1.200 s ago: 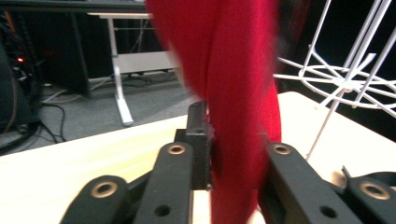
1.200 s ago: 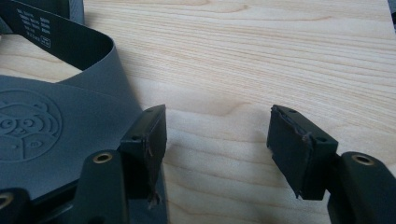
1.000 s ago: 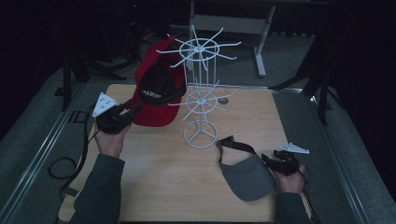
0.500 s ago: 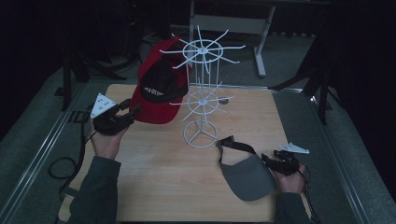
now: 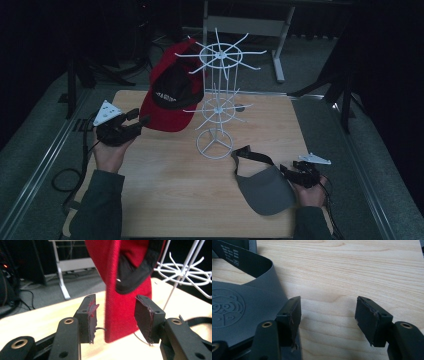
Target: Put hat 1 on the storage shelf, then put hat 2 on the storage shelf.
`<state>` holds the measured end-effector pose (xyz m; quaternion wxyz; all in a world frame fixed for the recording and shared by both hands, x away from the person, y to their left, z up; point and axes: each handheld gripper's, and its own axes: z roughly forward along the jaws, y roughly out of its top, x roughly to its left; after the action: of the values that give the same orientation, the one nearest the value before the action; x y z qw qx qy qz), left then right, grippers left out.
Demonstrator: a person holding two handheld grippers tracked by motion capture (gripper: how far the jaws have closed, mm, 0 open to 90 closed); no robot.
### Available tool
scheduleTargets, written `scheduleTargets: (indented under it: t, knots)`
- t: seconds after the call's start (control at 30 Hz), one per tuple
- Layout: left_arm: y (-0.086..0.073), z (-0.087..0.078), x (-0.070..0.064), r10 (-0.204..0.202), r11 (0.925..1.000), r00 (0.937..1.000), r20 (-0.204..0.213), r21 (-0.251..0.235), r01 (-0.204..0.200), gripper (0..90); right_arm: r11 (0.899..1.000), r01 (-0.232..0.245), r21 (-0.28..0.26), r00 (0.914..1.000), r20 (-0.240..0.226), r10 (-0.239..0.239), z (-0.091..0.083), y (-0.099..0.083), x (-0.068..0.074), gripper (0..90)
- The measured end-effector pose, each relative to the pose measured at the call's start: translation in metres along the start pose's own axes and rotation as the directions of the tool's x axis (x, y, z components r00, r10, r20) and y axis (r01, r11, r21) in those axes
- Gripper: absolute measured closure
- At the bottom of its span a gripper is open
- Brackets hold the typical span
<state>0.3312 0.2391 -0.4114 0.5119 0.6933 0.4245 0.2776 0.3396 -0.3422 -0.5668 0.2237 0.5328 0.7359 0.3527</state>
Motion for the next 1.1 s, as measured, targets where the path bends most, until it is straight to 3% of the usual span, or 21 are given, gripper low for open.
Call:
scheduleTargets:
  t: [0.1, 0.27, 0.4, 0.47, 0.57, 0.63, 0.8, 1.1]
  knots:
    - [-0.002, 0.001, -0.002, 0.019, 0.9997, 0.9998, -0.001, 0.018, -0.019, 52.7, 1.000, -0.002, 0.001, 1.0000, 0.000, 0.002, 0.000, 0.000, 0.000, 37.7]
    - [-0.004, 0.000, -0.002, 0.014, 0.9998, 0.9999, -0.002, 0.012, -0.014, 52.7, 1.000, -0.010, -0.002, 0.9999, -0.004, 0.010, 0.000, 0.000, 0.000, 42.4]
    - [-0.005, -0.003, 0.000, 0.004, 1.0000, 1.0000, -0.005, 0.003, -0.004, 52.7, 1.000, -0.014, 0.009, 0.9995, -0.028, 0.014, -0.001, 0.003, 0.002, 52.9]
    - [-0.006, -0.003, 0.002, -0.003, 1.0000, 1.0000, -0.007, 0.005, 0.004, 52.9, 1.000, -0.007, -0.012, 0.9992, -0.040, 0.007, -0.005, 0.006, 0.006, 61.8]
    - [-0.007, -0.003, 0.004, -0.006, 0.9999, 0.9999, -0.009, 0.010, 0.006, 53.1, 0.999, 0.002, -0.037, 0.9986, -0.054, -0.004, -0.011, 0.012, 0.011, 66.7]
    - [-0.008, -0.004, 0.004, -0.017, 0.9998, 0.9998, -0.014, 0.007, 0.017, 53.1, 0.997, 0.044, -0.057, 0.9958, -0.078, -0.048, -0.017, 0.022, 0.022, 72.7]
    - [-0.008, -0.005, 0.004, -0.013, 0.9999, 0.9998, -0.016, 0.004, 0.014, 53.0, 0.989, 0.145, -0.024, 0.9848, -0.093, -0.146, -0.011, 0.037, 0.041, 80.5]
    - [-0.012, -0.003, 0.004, -0.020, 0.9996, 0.9997, -0.013, 0.018, 0.020, 52.8, 0.979, 0.206, -0.016, 0.9668, -0.152, -0.206, -0.002, 0.066, 0.062, 83.2]
